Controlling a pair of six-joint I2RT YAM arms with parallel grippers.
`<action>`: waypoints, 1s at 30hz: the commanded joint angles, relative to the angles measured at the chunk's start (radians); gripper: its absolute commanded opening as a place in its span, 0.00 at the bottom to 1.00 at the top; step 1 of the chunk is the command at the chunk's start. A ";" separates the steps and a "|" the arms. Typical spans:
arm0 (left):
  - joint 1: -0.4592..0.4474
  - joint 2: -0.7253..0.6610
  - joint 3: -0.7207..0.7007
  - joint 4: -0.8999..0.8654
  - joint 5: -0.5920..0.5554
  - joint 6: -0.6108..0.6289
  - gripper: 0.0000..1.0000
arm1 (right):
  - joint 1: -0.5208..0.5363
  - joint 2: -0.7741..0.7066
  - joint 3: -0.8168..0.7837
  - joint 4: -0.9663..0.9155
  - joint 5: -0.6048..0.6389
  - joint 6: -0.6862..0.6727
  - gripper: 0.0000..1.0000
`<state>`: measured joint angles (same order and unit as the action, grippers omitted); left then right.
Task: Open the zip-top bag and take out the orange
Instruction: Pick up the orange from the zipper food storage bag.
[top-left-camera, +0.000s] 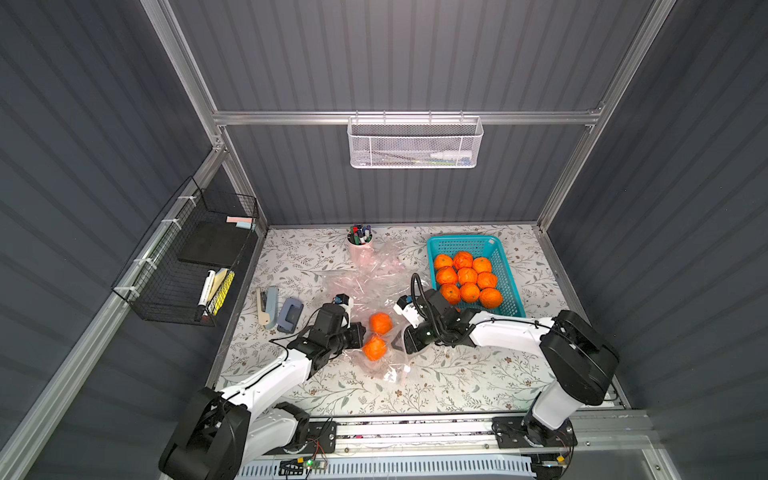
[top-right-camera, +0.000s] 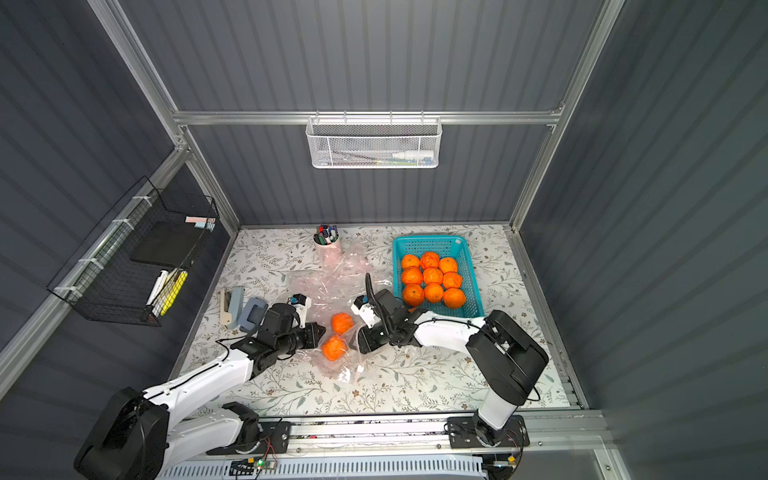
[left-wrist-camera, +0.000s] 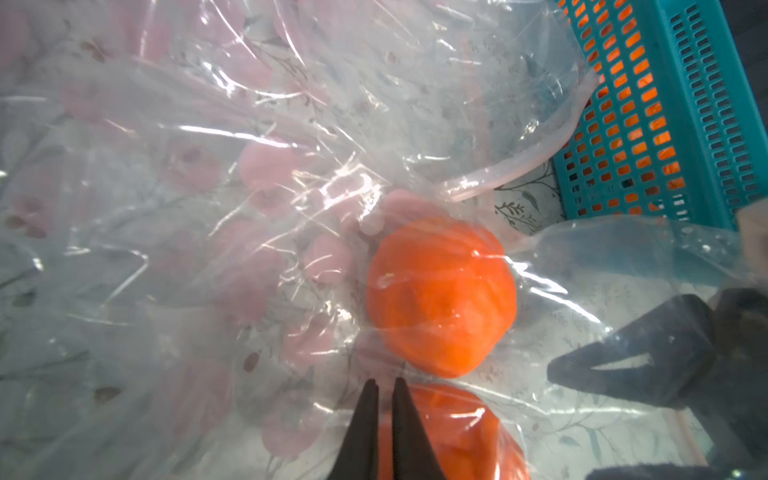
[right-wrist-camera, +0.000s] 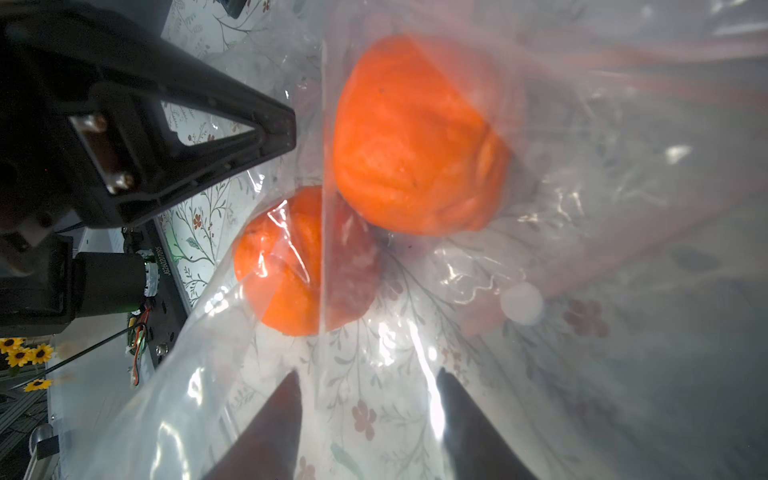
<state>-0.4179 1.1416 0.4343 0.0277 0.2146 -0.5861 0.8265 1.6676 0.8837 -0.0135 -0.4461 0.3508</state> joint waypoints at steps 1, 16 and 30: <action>-0.010 0.006 -0.032 0.003 0.067 -0.021 0.10 | 0.017 0.013 0.026 0.030 -0.014 0.004 0.57; -0.039 0.173 -0.101 0.193 0.069 -0.061 0.04 | 0.112 0.180 0.115 0.081 -0.049 0.005 0.83; -0.039 0.235 -0.103 0.182 -0.048 -0.032 0.00 | 0.125 0.097 0.082 0.044 0.023 -0.040 0.79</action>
<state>-0.4526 1.3476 0.3466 0.2657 0.2356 -0.6373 0.9562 1.8267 0.9798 0.0471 -0.4614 0.3336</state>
